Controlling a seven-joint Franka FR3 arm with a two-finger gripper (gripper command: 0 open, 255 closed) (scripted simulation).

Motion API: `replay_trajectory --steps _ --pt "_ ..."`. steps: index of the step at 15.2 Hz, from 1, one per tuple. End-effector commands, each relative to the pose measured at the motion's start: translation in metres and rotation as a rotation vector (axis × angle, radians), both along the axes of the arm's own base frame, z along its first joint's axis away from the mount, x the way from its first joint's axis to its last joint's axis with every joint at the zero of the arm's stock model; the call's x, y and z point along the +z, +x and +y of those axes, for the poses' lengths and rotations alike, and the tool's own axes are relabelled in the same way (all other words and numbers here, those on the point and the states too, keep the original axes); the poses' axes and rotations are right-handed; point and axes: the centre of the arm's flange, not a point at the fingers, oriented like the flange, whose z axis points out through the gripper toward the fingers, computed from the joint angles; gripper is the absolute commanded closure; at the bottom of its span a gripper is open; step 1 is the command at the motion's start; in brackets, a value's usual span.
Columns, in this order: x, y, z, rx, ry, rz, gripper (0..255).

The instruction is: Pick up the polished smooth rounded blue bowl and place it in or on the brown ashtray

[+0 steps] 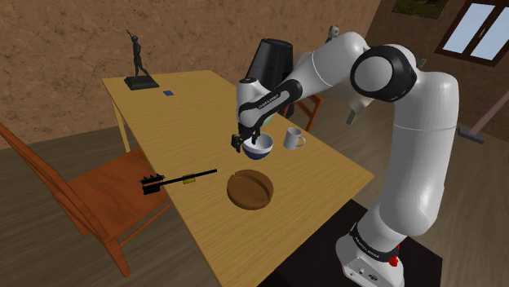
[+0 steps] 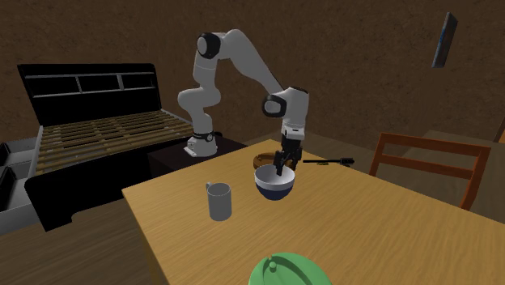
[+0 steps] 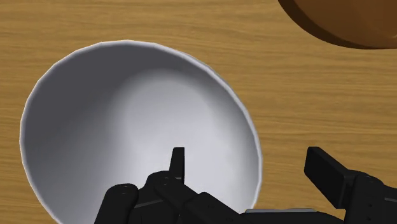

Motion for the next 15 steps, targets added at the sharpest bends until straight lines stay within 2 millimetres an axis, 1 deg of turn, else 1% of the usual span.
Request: replay_trajectory --steps 1,8,9,15 --pt "-0.0061 0.0002 0.0008 0.000 0.000 0.000 0" --pt "-0.0061 0.0002 0.0008 0.000 0.000 0.000 0" --pt "-0.0061 0.0002 0.0008 0.000 0.000 0.000 255" --pt "-0.0061 0.0001 0.0009 0.000 0.000 0.000 255"
